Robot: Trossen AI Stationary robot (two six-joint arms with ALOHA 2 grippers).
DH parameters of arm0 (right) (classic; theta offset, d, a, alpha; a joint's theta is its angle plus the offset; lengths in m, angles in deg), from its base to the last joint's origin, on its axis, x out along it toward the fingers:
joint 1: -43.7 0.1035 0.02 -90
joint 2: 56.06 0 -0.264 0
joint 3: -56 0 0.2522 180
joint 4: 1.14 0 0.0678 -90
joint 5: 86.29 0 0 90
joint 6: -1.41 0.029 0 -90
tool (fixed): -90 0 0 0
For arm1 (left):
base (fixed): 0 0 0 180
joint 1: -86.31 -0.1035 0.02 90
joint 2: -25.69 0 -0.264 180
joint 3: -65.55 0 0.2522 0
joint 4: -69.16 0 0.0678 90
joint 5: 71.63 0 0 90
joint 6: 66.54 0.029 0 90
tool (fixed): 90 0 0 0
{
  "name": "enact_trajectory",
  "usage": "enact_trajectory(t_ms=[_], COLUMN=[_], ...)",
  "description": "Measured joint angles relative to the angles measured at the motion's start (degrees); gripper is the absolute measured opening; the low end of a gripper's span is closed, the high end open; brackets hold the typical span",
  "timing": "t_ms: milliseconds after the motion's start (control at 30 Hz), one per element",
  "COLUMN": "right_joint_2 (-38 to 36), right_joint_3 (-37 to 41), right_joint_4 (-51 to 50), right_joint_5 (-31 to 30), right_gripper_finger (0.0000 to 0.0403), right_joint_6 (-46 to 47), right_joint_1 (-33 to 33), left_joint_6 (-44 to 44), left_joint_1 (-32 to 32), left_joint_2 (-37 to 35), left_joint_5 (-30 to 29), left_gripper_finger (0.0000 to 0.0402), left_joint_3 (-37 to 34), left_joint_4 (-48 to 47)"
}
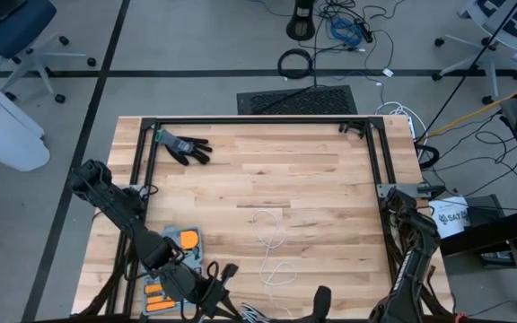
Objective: Coil cords
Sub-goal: Coil the white cable wire into the spool
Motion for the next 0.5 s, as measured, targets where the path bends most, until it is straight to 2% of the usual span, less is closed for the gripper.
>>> enact_trajectory(t_ms=[500], right_joint_2=[-0.07], right_joint_3=[-0.61], right_joint_4=[3.38], right_joint_5=[2.32], right_gripper_finger=[0.0], right_joint_6=[-13.12], right_joint_1=[-5.61], left_joint_6=[-1.14], left_joint_1=[0.09], left_joint_2=[0.04], left_joint_5=[1.49], left_gripper_finger=[0.0006], left_joint_3=[0.0], left_joint_4=[-0.49])
